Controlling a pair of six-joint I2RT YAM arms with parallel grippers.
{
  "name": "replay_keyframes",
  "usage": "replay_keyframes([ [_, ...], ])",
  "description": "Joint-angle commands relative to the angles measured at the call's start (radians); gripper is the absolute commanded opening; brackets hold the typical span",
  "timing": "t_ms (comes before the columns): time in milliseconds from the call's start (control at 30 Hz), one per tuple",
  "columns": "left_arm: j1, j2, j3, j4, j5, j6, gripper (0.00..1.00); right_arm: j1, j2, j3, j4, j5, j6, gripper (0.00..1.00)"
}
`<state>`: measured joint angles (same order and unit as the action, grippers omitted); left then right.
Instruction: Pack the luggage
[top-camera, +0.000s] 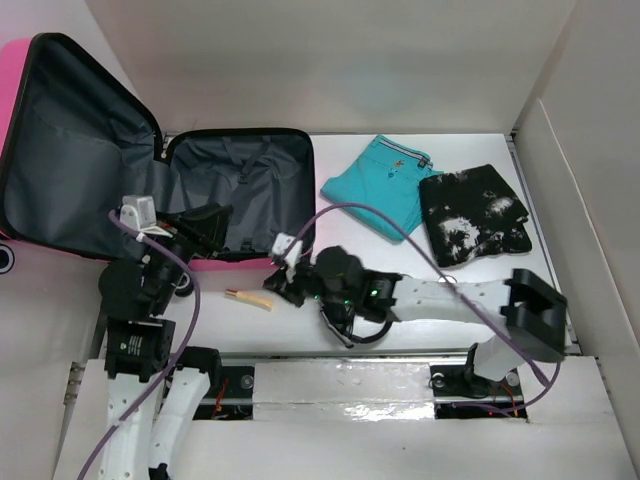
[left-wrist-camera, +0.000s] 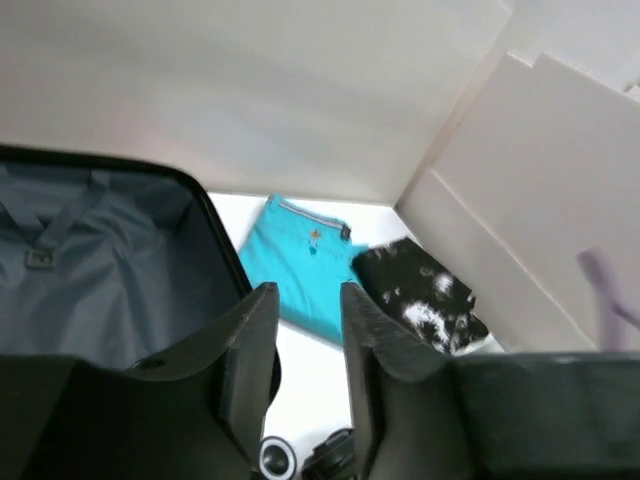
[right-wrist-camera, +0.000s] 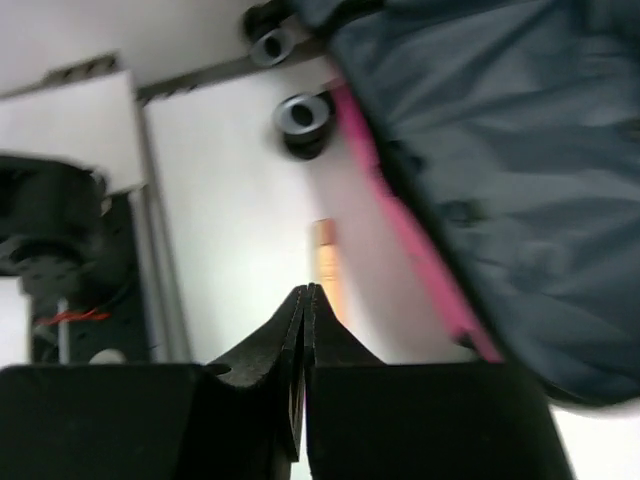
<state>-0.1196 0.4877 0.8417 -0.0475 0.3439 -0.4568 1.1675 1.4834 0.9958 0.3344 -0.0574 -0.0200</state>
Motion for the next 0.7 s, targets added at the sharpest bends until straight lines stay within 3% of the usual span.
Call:
replay_keyframes([
  [0, -0.014, -0.032, 0.082, 0.0, -0.081, -0.017, 0.35, 0.084, 0.129, 0.092, -0.02, 0.053, 0.018, 0.18],
  [33, -0.014, -0.034, 0.088, -0.006, -0.089, -0.011, 0.41, 0.101, 0.161, 0.11, -0.017, 0.053, 0.018, 0.28],
  [67, -0.024, -0.043, 0.086, -0.009, -0.101, -0.008, 0.48, 0.133, 0.22, 0.15, -0.018, 0.086, 0.018, 0.46],
  [133, -0.025, -0.058, 0.071, -0.002, -0.114, -0.006, 0.53, 0.161, 0.282, 0.187, -0.024, 0.122, 0.018, 0.62],
  [200, -0.035, -0.064, 0.063, -0.002, -0.135, 0.0, 0.55, 0.17, 0.339, 0.245, -0.052, 0.193, 0.018, 0.71],
  [400, -0.087, -0.121, 0.027, 0.001, -0.21, 0.047, 0.58, 0.17, 0.482, 0.302, -0.069, 0.316, 0.018, 0.74],
  [667, -0.129, -0.159, -0.007, 0.014, -0.249, 0.064, 0.59, 0.147, 0.586, 0.38, -0.098, 0.386, 0.012, 0.66],
])
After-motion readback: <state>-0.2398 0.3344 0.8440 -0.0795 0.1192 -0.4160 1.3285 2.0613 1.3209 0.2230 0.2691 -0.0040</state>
